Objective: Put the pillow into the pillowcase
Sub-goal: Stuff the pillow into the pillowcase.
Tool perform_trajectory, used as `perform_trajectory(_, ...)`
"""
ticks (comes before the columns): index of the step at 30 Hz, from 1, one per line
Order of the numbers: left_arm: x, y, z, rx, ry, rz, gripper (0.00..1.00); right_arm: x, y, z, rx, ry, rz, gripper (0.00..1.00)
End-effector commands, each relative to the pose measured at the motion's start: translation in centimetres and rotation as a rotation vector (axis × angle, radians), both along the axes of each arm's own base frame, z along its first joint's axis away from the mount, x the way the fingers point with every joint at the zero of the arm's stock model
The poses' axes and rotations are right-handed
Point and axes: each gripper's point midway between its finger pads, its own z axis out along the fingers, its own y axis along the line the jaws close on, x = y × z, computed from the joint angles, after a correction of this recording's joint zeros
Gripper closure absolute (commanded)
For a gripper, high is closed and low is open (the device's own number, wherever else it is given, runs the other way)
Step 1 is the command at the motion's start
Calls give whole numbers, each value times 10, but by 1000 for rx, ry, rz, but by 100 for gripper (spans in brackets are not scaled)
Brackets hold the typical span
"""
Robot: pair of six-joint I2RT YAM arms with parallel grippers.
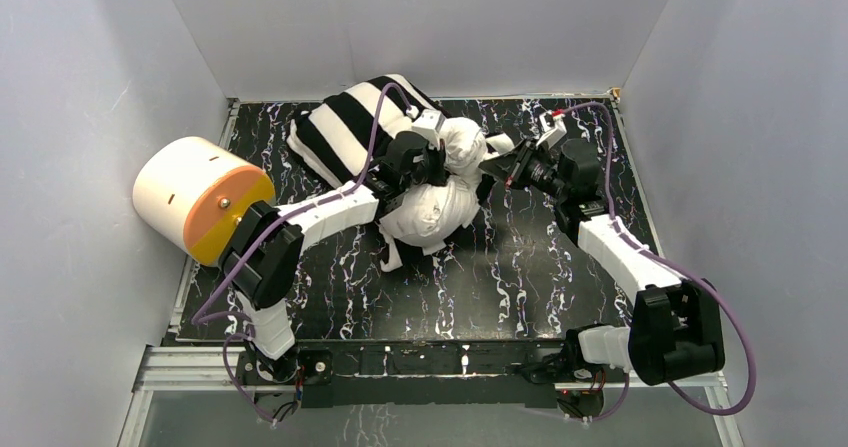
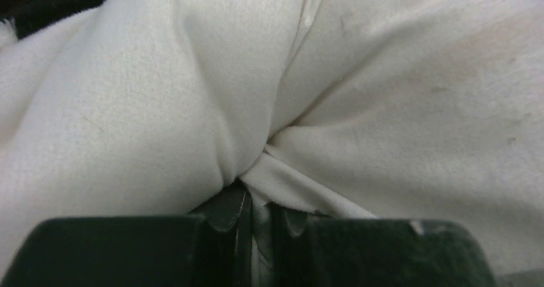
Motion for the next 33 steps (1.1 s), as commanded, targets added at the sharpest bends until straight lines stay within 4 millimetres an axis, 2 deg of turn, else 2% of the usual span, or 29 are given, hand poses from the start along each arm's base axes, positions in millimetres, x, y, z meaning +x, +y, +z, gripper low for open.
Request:
perform_trajectory(1, -52, 175, -195, 631, 461, 249, 100, -60, 8, 230, 196, -717, 187, 100)
perform_trajectory(3, -55, 175, -189, 632, 467, 238, 100, -39, 18, 202, 189, -580, 193, 100)
perform_trajectory(4, -55, 171, -180, 613, 459, 227, 100, -30, 20, 177, 194, -495, 189, 100)
perform_trajectory(6, -62, 148, -155, 560, 411, 166, 98, -20, 24, 144, 211, -393, 188, 100)
perform_trajectory(7, -68, 134, -141, 551, 374, 124, 93, -16, 27, 128, 202, -344, 189, 100)
perform_trajectory(10, -89, 94, -95, 543, 265, 0, 68, -5, 30, 93, 151, -250, 186, 100)
perform_trajectory(13, -105, 59, -29, 463, 143, -74, 45, -1, 32, 71, 115, -196, 192, 100)
perform_trajectory(15, -117, 41, 12, 360, 91, -125, 38, 2, 31, 58, 95, -168, 183, 100)
perform_trajectory(17, -130, 29, 49, 247, 57, -163, 35, 1, 31, 50, 89, -154, 177, 100)
perform_trajectory(19, -140, 25, 80, 148, 26, -180, 35, 1, 30, 43, 84, -139, 172, 100)
perform_trajectory(22, -152, 28, 120, 15, -24, -180, 34, 1, 29, 37, 81, -131, 165, 100)
perform_trajectory(26, -153, 38, 168, -125, -134, -137, 32, -2, 30, 33, 93, -119, 177, 100)
perform_trajectory(28, -150, 37, 186, -157, -196, -137, 31, -3, 30, 33, 94, -117, 182, 100)
perform_trajectory(30, -145, 30, 194, -161, -230, -152, 30, -4, 30, 34, 94, -120, 185, 100)
perform_trajectory(33, -135, 7, 204, -182, -254, -193, 30, -5, 30, 38, 90, -130, 187, 100)
